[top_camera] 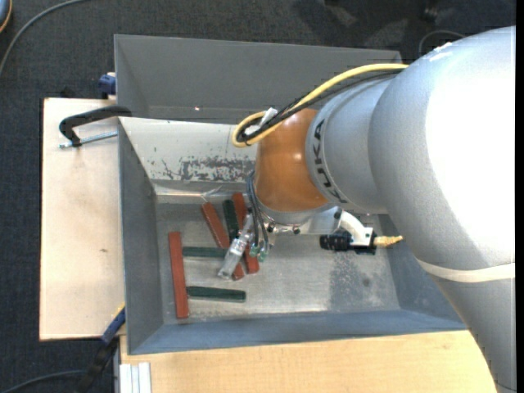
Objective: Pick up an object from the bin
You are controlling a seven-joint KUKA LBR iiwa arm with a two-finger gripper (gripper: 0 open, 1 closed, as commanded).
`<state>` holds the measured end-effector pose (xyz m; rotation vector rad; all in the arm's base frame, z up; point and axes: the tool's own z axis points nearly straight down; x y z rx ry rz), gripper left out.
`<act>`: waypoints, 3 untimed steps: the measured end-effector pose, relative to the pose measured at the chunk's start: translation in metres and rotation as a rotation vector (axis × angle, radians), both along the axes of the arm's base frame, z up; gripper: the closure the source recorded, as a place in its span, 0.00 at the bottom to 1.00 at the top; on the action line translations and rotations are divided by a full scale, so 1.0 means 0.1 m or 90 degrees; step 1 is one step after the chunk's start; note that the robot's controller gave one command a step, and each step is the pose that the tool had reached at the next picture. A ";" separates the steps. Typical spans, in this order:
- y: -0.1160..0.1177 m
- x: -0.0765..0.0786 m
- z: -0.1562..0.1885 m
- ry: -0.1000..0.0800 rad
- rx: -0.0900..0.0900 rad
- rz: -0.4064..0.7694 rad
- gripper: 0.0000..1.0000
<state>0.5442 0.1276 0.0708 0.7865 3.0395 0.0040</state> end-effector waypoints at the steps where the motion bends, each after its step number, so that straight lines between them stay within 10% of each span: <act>1: -0.31 -0.08 0.01 0.000 0.000 -0.060 0.00; 2: -0.30 -0.07 0.03 -0.002 0.001 -0.060 1.00; 3: -0.29 -0.06 0.48 -0.003 0.001 -0.058 1.00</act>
Offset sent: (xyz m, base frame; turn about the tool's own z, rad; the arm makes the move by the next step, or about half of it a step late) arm -0.0096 -0.0320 -0.0008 0.0955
